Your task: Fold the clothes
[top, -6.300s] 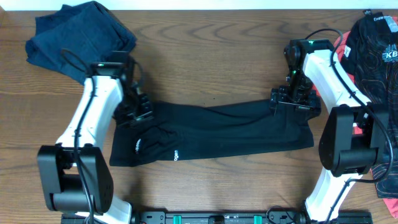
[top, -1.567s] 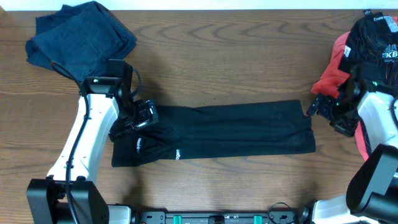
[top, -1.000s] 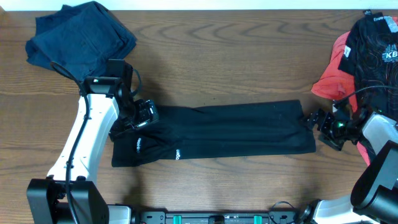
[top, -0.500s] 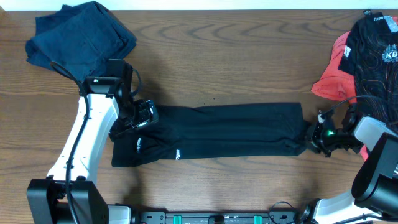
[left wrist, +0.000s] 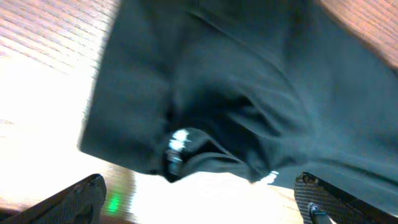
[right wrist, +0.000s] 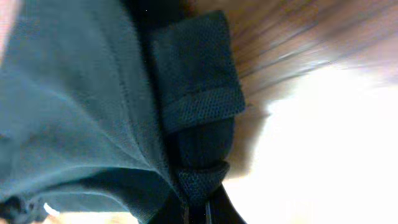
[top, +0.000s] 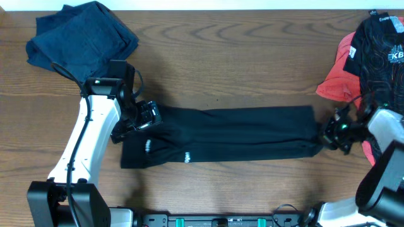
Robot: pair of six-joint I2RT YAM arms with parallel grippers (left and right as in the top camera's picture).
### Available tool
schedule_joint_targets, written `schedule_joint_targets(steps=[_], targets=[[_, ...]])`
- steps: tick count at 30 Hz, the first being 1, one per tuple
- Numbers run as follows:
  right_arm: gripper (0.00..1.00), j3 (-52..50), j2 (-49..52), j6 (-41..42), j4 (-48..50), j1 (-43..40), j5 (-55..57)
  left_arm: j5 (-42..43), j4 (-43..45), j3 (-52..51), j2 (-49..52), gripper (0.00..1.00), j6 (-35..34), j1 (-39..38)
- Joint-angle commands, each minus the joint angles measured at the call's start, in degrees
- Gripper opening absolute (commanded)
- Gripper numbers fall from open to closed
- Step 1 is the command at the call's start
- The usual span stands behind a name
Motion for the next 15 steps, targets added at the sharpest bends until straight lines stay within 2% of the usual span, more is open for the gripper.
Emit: schedule_joint_targets(steps=[1,7,11,15], targets=[[0.01,3.3,-4.9,3.3,-1.7,1.3,7.7,-0.1,0.0,0.2,0.3,0.98,0.6,-0.1],[0.01,3.3,-9.0,7.5,-3.4,8.9,12.7,-0.1,0.1,0.2,0.3,0.98,0.6,-0.1],[0.01,3.3,-9.2,12.0,-3.1,18.2,18.8,-0.1,0.2,0.2,0.3,0.98,0.6,-0.1],[0.01,3.3,-9.2,14.2,-1.5,27.8,19.2,-0.1,0.2,0.2,0.3,0.98,0.6,-0.1]])
